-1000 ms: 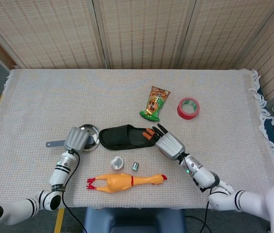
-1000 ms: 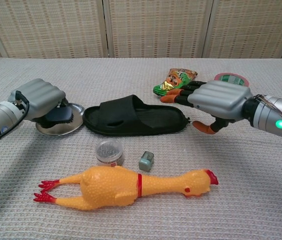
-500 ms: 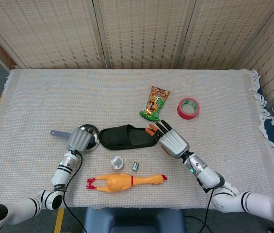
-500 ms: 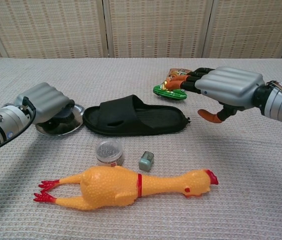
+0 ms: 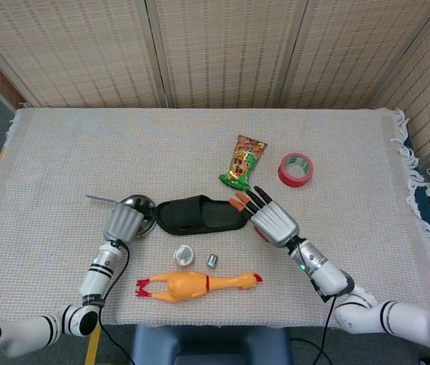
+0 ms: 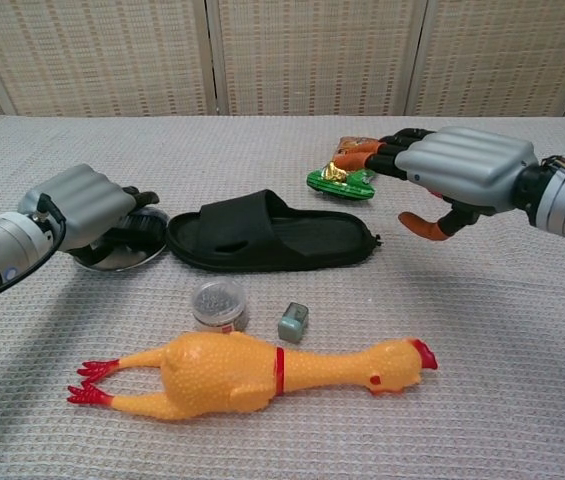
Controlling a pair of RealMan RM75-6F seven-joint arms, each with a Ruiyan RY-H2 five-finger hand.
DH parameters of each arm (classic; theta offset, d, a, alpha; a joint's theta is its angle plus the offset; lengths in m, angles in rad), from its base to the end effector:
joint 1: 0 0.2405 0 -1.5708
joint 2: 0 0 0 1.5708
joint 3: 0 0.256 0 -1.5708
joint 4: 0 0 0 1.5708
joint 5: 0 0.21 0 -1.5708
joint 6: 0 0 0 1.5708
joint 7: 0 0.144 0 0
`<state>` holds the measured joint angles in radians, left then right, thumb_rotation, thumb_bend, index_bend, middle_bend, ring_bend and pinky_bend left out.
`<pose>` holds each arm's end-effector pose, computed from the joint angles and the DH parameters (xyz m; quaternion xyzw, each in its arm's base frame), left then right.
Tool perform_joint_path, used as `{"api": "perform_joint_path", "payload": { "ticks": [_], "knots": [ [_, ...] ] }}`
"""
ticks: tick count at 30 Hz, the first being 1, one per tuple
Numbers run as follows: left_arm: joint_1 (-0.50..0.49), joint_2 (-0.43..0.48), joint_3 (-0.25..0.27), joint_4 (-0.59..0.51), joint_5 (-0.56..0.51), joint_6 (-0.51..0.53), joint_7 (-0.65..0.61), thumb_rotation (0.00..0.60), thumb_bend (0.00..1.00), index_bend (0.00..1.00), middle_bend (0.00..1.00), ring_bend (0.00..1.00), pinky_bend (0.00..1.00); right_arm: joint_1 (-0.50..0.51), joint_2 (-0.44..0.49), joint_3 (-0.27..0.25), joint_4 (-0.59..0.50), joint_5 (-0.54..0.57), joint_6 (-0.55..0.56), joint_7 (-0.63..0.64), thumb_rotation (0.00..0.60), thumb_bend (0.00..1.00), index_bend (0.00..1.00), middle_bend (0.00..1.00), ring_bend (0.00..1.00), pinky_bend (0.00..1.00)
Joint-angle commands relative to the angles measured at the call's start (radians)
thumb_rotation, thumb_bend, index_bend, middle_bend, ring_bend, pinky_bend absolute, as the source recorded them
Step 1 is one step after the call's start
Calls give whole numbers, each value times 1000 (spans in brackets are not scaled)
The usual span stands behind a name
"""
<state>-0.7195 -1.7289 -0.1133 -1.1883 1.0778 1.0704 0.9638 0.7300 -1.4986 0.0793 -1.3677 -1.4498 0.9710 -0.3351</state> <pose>-0.1919 0.3507 -0.0447 -0.7920 -0.1280 -0.1758 0.5705 -0.1656 -0.3361 -0.0072 0.8262 -0.2057 0.3366 0.4023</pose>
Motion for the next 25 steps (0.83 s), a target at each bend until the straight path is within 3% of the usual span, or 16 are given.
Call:
{"api": "perform_joint_path", "payload": {
  "ticks": [1,4,6,9,12,15,17,21,25],
  "knots": [
    [30,65,14,-132,19,73,36,600,423,58,140,687,1000,-16,18,1,-21,-5,29,12,600,472,0,0,0,0],
    [80,146,33,-270,62,161,12,600,423,35,106,632,972,-67,64,-15,-78,-15,100,13,600,470,0,0,0,0],
    [138,224,62,-374,119,229,-80,600,423,13,70,528,884,-131,113,-40,-145,-21,180,-5,600,448,0,0,0,0],
    [247,356,138,-497,241,318,-355,600,419,0,17,245,561,-259,190,-104,-246,-38,327,-41,600,374,0,0,0,0],
    [375,455,225,-500,377,459,-663,600,410,0,0,35,278,-396,249,-184,-276,-89,488,-41,600,332,0,0,0,0],
    [496,486,279,-417,420,576,-895,600,395,0,0,0,191,-522,259,-227,-205,-100,626,21,600,287,0,0,0,0],
    [540,484,284,-359,423,612,-984,600,390,0,0,0,164,-578,252,-231,-159,-90,681,75,600,269,0,0,0,0],
    [554,495,267,-319,451,616,-1030,600,381,0,0,0,143,-625,244,-215,-115,-102,729,138,600,266,0,0,0,0],
    [558,489,249,-305,452,590,-996,600,379,0,0,0,152,-638,247,-206,-119,-127,733,143,600,266,0,0,0,0]
  ]
}}
